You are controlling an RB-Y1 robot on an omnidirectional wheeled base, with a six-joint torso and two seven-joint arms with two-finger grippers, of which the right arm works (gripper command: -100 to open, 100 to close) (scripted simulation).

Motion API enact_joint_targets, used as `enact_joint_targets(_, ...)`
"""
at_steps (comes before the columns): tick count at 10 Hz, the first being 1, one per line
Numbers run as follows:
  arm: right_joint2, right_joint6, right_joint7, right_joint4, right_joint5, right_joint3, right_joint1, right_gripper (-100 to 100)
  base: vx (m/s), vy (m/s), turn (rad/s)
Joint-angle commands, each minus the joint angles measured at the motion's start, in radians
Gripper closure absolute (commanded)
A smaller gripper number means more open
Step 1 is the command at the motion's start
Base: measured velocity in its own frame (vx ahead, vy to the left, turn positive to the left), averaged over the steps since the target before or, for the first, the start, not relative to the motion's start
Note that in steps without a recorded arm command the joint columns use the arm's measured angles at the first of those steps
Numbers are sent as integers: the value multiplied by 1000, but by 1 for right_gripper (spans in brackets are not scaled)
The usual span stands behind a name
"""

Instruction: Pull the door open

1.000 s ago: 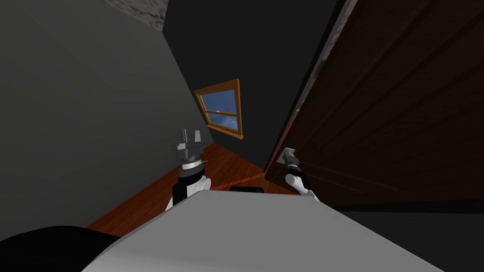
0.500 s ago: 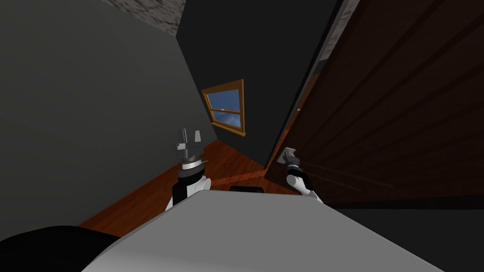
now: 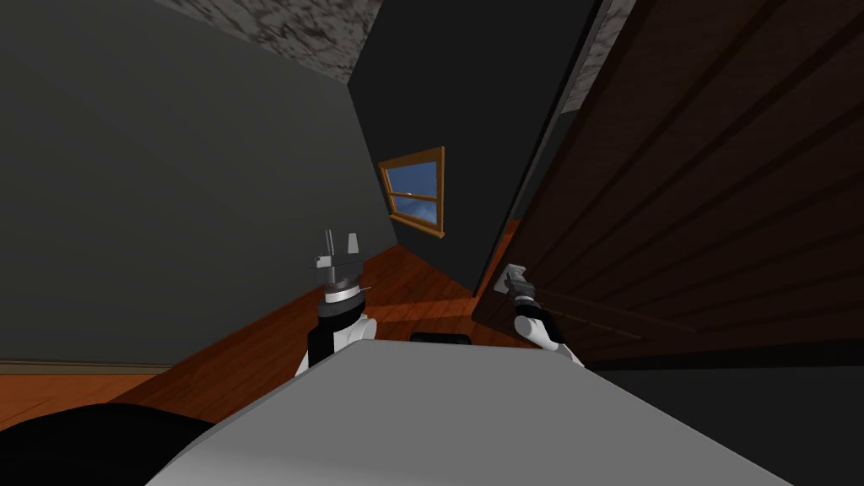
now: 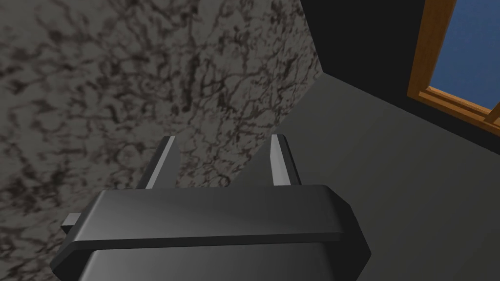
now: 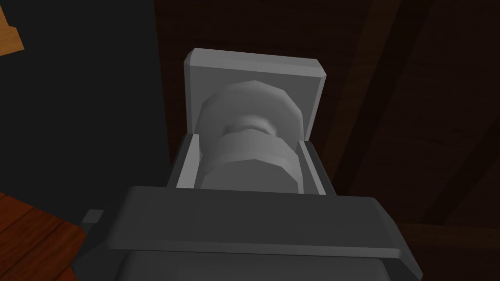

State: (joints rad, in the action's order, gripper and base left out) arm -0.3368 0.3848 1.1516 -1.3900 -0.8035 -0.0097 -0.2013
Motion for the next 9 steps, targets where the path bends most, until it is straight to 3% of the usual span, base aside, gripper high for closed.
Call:
enact_joint_targets(1, 0, 0, 0, 0, 0, 0, 0, 100, -101, -19, 43)
enact_joint_targets(9, -89, 37, 87, -41, 5, 88, -53, 100, -244, -37, 140)
